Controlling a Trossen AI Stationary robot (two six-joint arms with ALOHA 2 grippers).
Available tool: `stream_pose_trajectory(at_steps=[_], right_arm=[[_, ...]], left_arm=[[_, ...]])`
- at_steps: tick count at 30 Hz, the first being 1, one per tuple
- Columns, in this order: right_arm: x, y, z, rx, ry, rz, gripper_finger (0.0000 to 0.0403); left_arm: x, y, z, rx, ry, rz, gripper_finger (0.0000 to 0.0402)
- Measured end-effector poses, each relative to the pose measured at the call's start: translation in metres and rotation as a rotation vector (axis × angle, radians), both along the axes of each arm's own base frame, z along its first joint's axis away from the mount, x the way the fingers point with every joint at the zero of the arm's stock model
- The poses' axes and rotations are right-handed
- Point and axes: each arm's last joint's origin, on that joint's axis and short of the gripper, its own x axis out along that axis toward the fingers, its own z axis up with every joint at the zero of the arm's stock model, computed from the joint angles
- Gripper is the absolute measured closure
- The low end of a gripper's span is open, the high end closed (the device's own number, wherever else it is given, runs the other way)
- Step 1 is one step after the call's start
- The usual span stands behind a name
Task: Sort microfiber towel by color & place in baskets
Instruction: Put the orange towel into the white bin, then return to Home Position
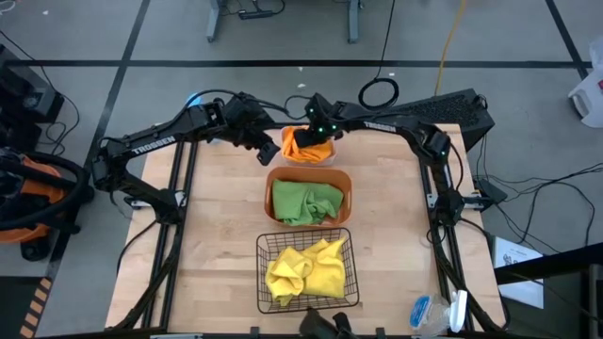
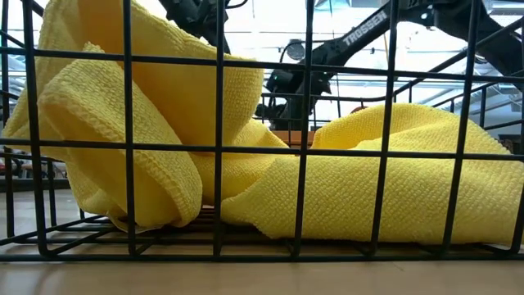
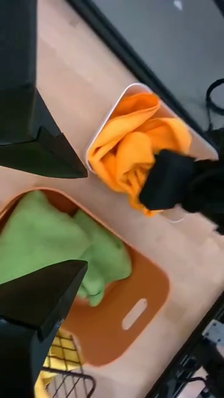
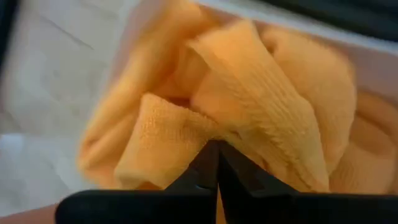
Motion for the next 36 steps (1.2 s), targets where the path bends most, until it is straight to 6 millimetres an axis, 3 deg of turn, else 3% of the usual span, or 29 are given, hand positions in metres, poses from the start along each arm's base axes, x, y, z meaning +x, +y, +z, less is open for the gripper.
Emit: stream_pose_trajectory(at_steps=[7, 11, 15, 19, 25, 30, 36], right_arm=[[0.002, -0.003, -0.019, 0.004, 0.049, -0.013, 0.0403], [-0.004, -0.004, -0.001, -0.028, 0.027, -0.001, 0.0403], [-0.018, -0.004, 0.033, -0.077, -0.022, 0.056, 0.0403], [-0.033, 0.003, 0.070, -0.129, -0.124, 0.232, 0.0403], [-0.064, 0.040, 0.152, -0.446, -0.325, 0.625, 0.0403], [-0.101, 0.082, 0.207, -0.672, -0.386, 0.784, 0.0403], [-0.147, 0.128, 0.235, -0.690, -0.443, 0.809, 0.0403]], left_arm=[[0.000, 0.000, 0.000, 0.015, 0.000, 0.014, 0.0169], [-0.002, 0.000, -0.002, 0.061, 0.048, -0.012, 0.0169], [-0.003, 0.001, -0.002, 0.073, 0.062, 0.014, 0.0169], [0.000, 0.002, 0.001, 0.103, 0.025, -0.002, 0.0169], [0.005, 0.003, 0.007, 0.165, -0.049, -0.122, 0.0187], [0.010, -0.001, 0.020, 0.169, -0.206, -0.227, 0.0242], [0.001, -0.011, 0.031, 0.182, -0.251, -0.303, 0.0349]])
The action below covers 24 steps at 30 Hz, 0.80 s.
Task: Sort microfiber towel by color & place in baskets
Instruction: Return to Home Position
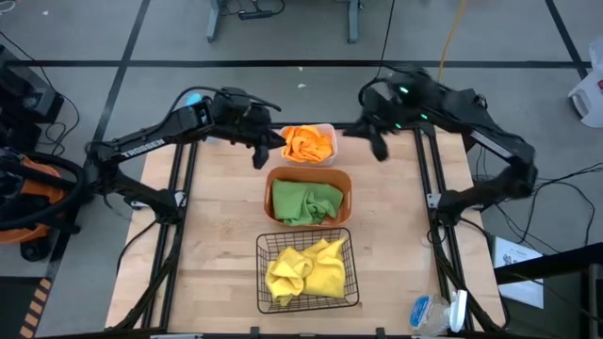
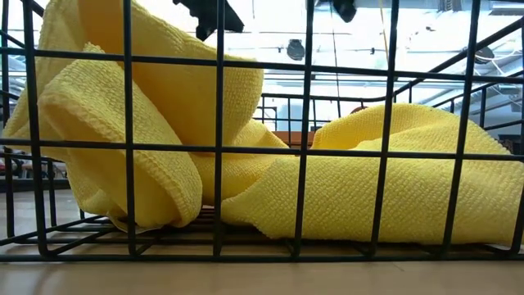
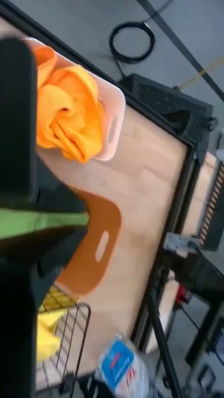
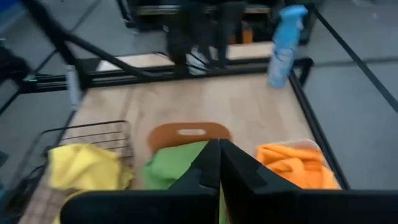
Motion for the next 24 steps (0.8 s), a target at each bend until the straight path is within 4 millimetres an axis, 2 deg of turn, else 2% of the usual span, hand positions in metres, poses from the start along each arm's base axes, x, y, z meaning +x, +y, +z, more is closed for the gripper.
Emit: stream_pose_trajectory(at_steps=[3, 6, 10, 17, 22, 24], right_arm=[[-0.024, 0.020, -0.002, -0.019, -0.039, 0.029, 0.0403], [-0.042, 0.034, -0.022, -0.022, -0.058, 0.055, 0.0403], [-0.056, 0.050, -0.057, 0.005, -0.121, 0.117, 0.0403], [-0.068, 0.060, -0.125, 0.070, -0.224, 0.094, 0.0403], [-0.074, 0.065, -0.180, 0.024, -0.187, 0.098, 0.0403], [-0.076, 0.065, -0.195, -0.016, -0.173, 0.079, 0.0403]], left_arm=[[-0.009, -0.005, 0.007, 0.001, -0.012, -0.033, 0.0392], [-0.019, -0.011, 0.002, 0.012, 0.002, -0.050, 0.0391], [-0.030, -0.018, -0.022, 0.013, -0.014, -0.068, 0.0394], [-0.051, -0.032, -0.064, -0.027, -0.088, -0.054, 0.0398], [-0.068, -0.046, -0.090, -0.047, -0.094, -0.052, 0.0399], [-0.073, -0.050, -0.100, -0.036, -0.097, -0.040, 0.0400]])
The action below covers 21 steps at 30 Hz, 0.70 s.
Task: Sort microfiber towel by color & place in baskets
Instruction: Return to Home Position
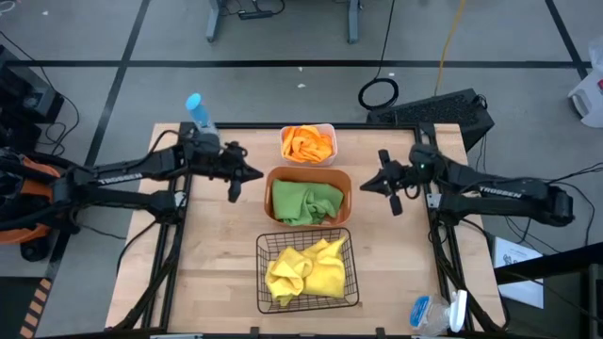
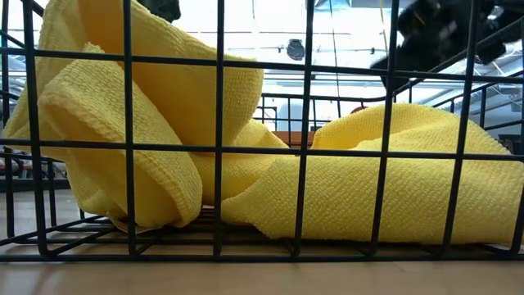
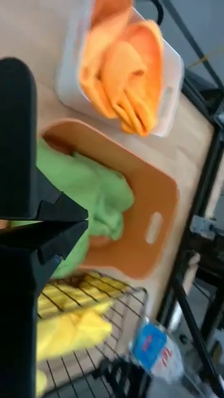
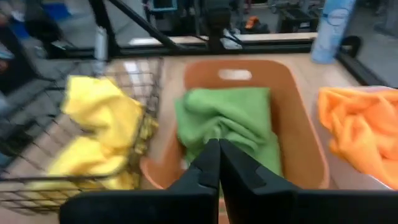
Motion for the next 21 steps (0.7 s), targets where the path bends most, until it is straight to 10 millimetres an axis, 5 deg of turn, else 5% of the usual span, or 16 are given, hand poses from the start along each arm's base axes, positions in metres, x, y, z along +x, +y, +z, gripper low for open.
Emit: stream_pose_trajectory(at_steps=[10, 21], right_arm=[[-0.006, 0.005, -0.048, -0.035, -0.022, -0.011, 0.0403], [-0.012, 0.020, -0.077, -0.113, -0.111, -0.089, 0.0403]], left_arm=[[-0.023, -0.018, -0.064, 0.009, -0.052, 0.031, 0.0401], [-0.044, -0.028, -0.116, 0.080, -0.097, 0.061, 0.0401]])
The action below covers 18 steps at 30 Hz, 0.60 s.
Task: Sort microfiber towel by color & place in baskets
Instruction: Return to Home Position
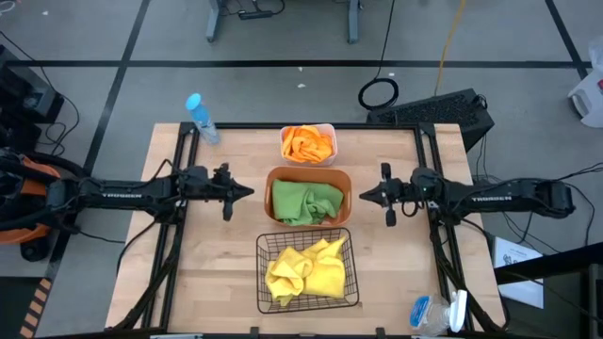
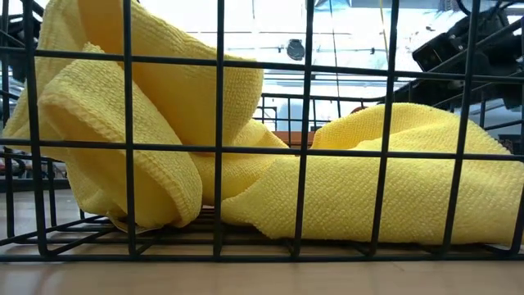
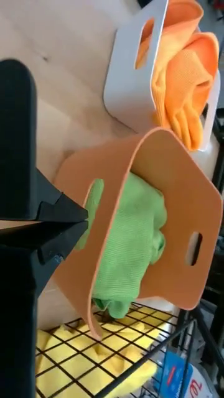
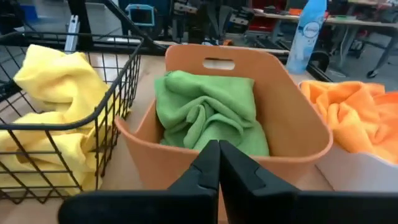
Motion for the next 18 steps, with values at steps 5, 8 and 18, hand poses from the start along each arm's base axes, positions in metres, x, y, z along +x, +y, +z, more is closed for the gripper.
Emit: stream_pose_trajectory(at_steps=[5, 8, 18], right_arm=[[-0.007, 0.005, -0.012, 0.055, -0.067, -0.103, 0.0402], [-0.006, 0.009, -0.012, 0.009, -0.075, -0.100, 0.0402], [-0.005, 0.019, -0.008, -0.004, -0.114, -0.031, 0.0403]], left_arm=[[-0.004, -0.002, -0.007, -0.030, -0.004, -0.020, 0.0401], [-0.005, -0.004, -0.007, -0.028, -0.013, -0.077, 0.0401], [-0.015, -0.012, -0.016, 0.070, -0.062, -0.113, 0.0401]])
